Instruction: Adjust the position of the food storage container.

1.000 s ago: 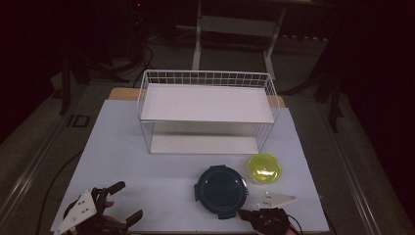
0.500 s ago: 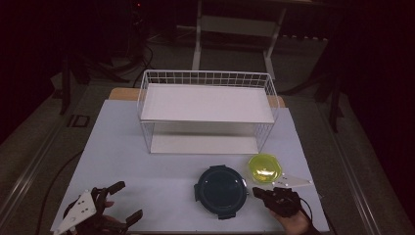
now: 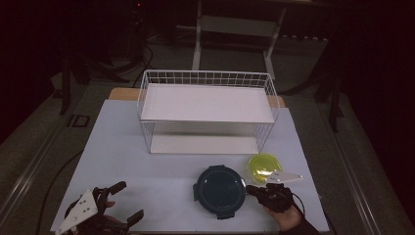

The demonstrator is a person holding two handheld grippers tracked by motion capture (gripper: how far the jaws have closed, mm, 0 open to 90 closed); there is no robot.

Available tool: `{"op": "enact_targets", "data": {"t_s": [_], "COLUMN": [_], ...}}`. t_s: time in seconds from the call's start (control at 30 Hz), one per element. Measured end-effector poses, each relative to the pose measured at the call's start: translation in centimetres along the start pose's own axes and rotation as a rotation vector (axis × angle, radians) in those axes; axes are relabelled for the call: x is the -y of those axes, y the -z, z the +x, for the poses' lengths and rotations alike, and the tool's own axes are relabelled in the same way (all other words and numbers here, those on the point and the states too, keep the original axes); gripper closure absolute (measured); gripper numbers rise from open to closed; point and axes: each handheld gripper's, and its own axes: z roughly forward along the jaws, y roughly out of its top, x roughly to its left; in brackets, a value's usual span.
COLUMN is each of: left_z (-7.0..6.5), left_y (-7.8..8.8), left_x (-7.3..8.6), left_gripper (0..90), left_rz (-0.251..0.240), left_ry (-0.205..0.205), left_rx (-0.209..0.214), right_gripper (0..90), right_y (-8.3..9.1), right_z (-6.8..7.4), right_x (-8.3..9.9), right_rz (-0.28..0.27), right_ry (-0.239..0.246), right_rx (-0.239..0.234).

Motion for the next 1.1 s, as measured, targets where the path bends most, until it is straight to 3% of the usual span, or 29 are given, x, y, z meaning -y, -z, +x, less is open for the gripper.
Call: {"op": "enact_targets", "data": {"t_s": [0.83,1.1], "left_z": [0.0,0.0], "left_y": [0.0,0.0], "left_x": [0.0,0.0], "left_gripper": [0.2,0.1], "left_rz": [0.003,0.004], "left_ry": [0.001,0.0], "left_rx": [0.007,0.008], "right_gripper": [90.0,90.0], "right_y": [-4.4,-5.5], "right_z": [5.2,6.2], "right_x": [-3.3,-3.9], "right_rz": [0.022,0.022], "right_ry": [0.06,0.067], "right_rx": [-0.141,-0.164]}}
